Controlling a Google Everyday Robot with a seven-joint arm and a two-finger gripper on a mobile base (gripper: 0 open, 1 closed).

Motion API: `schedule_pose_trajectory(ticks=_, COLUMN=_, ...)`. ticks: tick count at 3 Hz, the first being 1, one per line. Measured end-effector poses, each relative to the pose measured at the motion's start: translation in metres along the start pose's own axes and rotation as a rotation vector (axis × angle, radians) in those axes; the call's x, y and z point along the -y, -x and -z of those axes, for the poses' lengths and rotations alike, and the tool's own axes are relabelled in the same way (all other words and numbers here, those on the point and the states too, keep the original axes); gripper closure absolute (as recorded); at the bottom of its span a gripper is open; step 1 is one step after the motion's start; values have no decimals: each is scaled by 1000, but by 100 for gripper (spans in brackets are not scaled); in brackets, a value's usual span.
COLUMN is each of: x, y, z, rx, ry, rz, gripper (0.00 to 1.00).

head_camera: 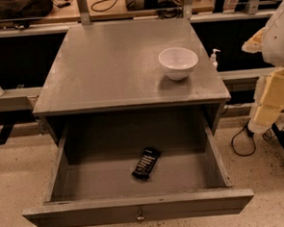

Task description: Pick rxbar chocolate from top drawer and place on counter

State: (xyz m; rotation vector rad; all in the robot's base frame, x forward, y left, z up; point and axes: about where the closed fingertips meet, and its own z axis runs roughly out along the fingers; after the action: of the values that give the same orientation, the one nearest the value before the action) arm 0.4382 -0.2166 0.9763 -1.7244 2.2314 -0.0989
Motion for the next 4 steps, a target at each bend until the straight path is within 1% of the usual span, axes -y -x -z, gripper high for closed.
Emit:
schedule_pose_trajectory(ticks=1, x=0, y=0, z=0, rx=0, ry=0, rz=0, gripper=0)
schedule_pose_trajectory(ticks=2, x=1, y=30, z=-30, rx=24, ry=-18, rz=93, gripper=0)
schedule_pose_trajectory(ticks=3, x=-27, y=76, z=-89, rx=91, ry=9, rz=243, gripper=0)
schedule_pose_trajectory(ticks=4, x=-38, y=83, z=-119, rx=99, ry=7, rz=267, gripper=0)
